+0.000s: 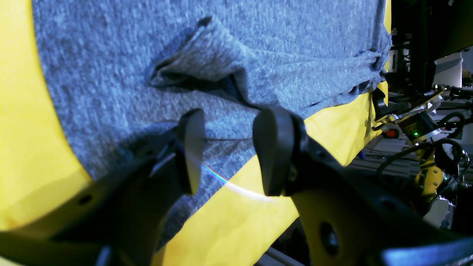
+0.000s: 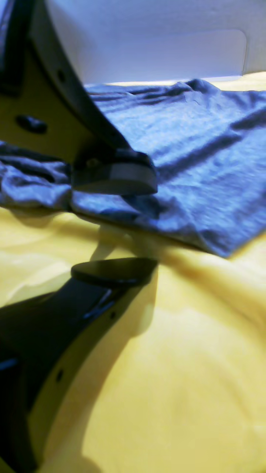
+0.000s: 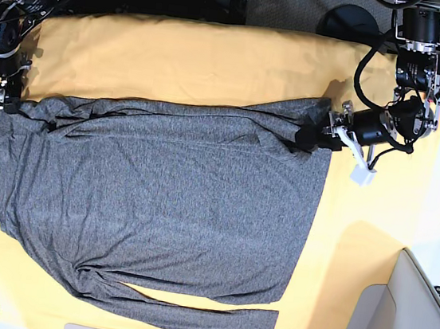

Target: Fold the T-shirt properly

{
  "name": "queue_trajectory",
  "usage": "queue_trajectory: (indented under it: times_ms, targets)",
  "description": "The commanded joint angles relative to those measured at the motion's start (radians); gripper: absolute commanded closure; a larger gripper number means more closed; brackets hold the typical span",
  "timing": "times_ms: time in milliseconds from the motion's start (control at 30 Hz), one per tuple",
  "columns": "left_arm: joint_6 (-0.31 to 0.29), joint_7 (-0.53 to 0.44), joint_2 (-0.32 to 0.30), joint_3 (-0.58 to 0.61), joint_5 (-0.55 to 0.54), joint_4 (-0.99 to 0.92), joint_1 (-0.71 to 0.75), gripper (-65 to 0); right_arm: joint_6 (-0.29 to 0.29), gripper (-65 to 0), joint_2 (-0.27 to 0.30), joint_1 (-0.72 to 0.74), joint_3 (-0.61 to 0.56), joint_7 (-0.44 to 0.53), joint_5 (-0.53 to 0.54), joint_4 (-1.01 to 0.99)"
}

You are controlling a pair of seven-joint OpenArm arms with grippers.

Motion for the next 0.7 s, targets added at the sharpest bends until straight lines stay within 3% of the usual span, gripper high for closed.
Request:
queue_trajectory:
  times_ms: [0,533,667]
  targets:
    - [-0.008,-0.007,-0.012,-0.005,-0.023,0.018,-0.016,-25.0,-0.017,-27.7,0.021,0.018,0.001,0.008,-0.041,0.006]
    - [-0.008,-0.012,-0.012,-0.005,-0.023,0.018,-0.017,-25.0,-0.01,-27.7,0.013,0.104,-0.003,0.005,-0.087,-0.072]
    - [-0.008,-0.012,-0.012,-0.005,-0.023,0.017,-0.017,-25.0,-0.01,-27.6,0.013,0.105,-0.057,0.005,-0.081,-0.064]
